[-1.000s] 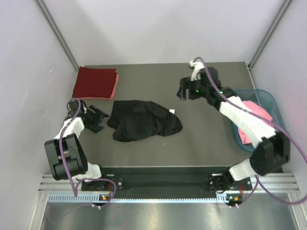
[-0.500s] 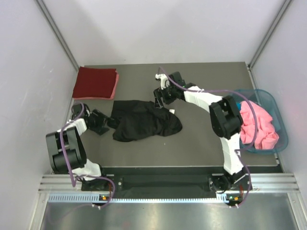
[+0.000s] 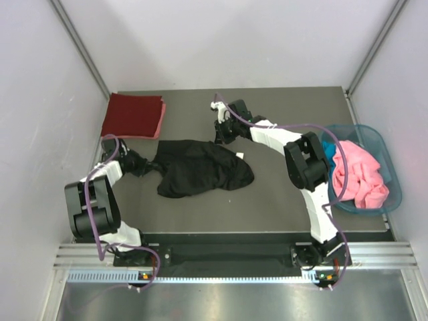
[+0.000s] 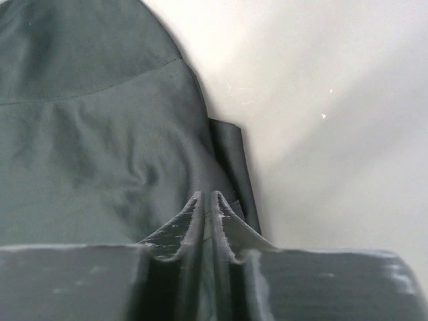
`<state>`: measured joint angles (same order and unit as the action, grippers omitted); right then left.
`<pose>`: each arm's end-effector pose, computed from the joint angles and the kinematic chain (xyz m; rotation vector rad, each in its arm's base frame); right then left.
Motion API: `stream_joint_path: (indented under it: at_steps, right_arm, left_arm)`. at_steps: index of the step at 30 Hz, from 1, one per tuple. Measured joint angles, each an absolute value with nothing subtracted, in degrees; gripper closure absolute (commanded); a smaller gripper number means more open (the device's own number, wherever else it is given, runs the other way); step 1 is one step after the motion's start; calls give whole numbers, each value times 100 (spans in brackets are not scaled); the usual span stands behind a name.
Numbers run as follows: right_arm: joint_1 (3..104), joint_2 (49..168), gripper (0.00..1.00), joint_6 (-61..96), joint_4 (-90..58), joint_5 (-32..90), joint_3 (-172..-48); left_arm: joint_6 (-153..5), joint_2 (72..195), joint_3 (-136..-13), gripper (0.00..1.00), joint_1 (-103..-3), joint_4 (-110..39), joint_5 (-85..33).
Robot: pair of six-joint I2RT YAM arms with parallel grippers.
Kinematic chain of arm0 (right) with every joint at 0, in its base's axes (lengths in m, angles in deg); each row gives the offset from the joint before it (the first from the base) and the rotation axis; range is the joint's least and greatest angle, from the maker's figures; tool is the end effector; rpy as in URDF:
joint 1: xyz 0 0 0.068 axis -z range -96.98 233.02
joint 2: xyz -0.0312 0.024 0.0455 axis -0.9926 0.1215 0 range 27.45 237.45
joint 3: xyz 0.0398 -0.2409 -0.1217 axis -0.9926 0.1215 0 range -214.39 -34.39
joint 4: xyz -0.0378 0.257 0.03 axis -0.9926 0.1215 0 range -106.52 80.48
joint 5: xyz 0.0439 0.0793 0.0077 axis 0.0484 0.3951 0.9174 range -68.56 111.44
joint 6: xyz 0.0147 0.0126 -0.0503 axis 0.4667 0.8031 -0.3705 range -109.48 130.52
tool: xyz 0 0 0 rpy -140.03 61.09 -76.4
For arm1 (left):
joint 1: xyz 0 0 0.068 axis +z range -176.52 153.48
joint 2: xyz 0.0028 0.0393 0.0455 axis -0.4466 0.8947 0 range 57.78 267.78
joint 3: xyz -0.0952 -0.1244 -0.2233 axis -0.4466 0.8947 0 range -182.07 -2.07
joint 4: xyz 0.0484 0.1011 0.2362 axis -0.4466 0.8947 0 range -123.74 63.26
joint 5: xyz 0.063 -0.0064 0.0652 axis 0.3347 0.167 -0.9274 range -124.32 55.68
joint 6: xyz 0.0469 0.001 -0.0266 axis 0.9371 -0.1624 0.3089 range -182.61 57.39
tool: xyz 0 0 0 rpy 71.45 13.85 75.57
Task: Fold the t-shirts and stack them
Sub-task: Flatten the tshirt out
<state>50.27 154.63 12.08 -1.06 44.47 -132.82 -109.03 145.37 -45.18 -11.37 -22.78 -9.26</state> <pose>0.4130 0.2821 0.1842 -0.8385 2.2412 0.7611 0.2799 0.0603 0.1608 -1.1644 2.3017 -0.7665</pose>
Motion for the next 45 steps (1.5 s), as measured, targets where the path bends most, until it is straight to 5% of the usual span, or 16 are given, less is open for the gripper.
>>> stream_joint_path:
  at_steps: [6, 9, 10, 12, 20, 24, 27, 28, 36, 41, 45]
  right_arm:
    - [5059, 15253, 100, 1331, -215, 4132, -13132]
    - [5129, 14822, 77, 1377, -252, 4148, -12767]
    - [5149, 14748, 59, 1387, -246, 4224, -12760]
    - [5175, 14687, 42, 1379, -318, 4495, -12826]
    - [5138, 15190, 35, 1370, -458, 5173, -12946]
    - [5134, 15644, 41, 1392, -440, 5240, -13020]
    - [5138, 15771, 91, 1344, -455, 5225, -13212]
    - [5129, 15771, 98, 1318, -464, 5175, -13228]
    - [5166, 14825, 100, 1348, 235, 3708, -12885]
    - [5501, 12785, 100, 1578, 994, 2515, -12472]
    - [5770, 10910, 100, 2168, 1302, 1796, -11011]
  left_arm:
    - [-10693, 14139, -5058, 100, -1268, -1946, -990]
    - [-10494, 13827, -5454, 100, -1449, -1688, -1182]
    - [-10439, 13709, -5539, 100, -1528, -1647, -1265]
    - [-10354, 13471, -5574, 100, -1635, -1594, -1359]
    - [-10212, 13294, -5489, 100, -1692, -1323, -1597]
    - [-10168, 13294, -5478, 100, -1694, -1266, -1654]
    - [-10155, 13296, -5478, 100, -1694, -1266, -1711]
    - [-10149, 13296, -5478, 100, -1694, -1264, -1733]
    - [-9967, 13405, -6016, 100, -1698, -748, -2242]
    - [-9965, 13250, -6313, 100, -1725, -766, -2229]
    - [-9993, 13101, -5714, 100, -1869, -820, -1986]
